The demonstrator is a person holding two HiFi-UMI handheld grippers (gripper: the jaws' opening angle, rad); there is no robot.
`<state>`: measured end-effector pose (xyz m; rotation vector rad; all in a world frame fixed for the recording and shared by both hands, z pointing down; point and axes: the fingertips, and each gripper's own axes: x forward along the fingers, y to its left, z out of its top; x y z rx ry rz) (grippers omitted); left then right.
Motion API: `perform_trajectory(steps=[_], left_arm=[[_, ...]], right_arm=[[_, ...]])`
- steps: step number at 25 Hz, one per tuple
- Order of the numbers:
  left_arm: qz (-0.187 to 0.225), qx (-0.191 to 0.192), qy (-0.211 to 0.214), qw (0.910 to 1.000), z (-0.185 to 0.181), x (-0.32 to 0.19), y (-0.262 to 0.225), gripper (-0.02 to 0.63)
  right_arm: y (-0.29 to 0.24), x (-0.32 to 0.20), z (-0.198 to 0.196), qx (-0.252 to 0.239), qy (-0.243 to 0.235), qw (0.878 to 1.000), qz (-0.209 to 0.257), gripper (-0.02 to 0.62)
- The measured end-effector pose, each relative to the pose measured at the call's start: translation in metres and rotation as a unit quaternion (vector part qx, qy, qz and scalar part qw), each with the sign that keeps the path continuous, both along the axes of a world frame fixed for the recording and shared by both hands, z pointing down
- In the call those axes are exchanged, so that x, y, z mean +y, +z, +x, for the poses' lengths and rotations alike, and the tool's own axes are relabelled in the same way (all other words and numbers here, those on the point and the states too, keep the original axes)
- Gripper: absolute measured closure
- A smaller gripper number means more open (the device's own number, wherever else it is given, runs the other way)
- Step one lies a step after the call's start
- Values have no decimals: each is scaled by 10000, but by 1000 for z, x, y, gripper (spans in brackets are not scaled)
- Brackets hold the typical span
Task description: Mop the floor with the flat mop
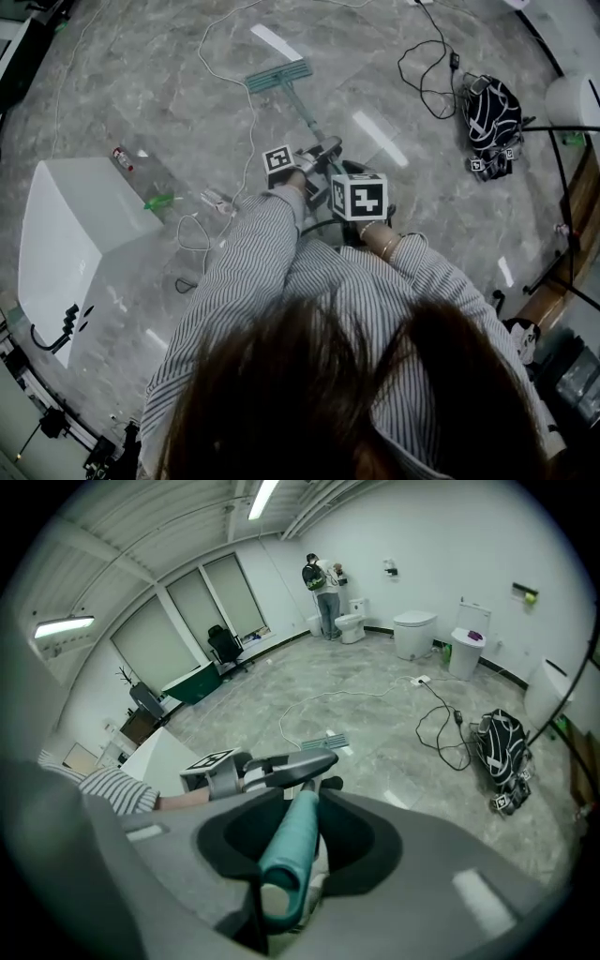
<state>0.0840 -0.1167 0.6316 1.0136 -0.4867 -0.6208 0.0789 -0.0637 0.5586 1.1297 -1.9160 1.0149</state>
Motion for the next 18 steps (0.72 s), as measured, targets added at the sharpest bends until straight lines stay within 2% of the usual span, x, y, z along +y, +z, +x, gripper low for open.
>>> perform_trajectory(steps=[3,6,8,12,18], left_arm=[[28,-2,228,9997,0,46,1,449],[74,-65,724,9973,8,96,3,448],[51,-47,899,9959,17,128,6,448],[-74,47,791,9968,30,172,13,454],[21,48,850,9964,49,210,5,456]], right_arm=[[2,46,-3,-29,160,9999,5,477],[5,96,2,22,310,9994,-116,477],[10,128,9,64,370,9990,-226,477],[16,171,23,83,527,9979,-367,477],[8,208,41,4,594,9980,-221,477]])
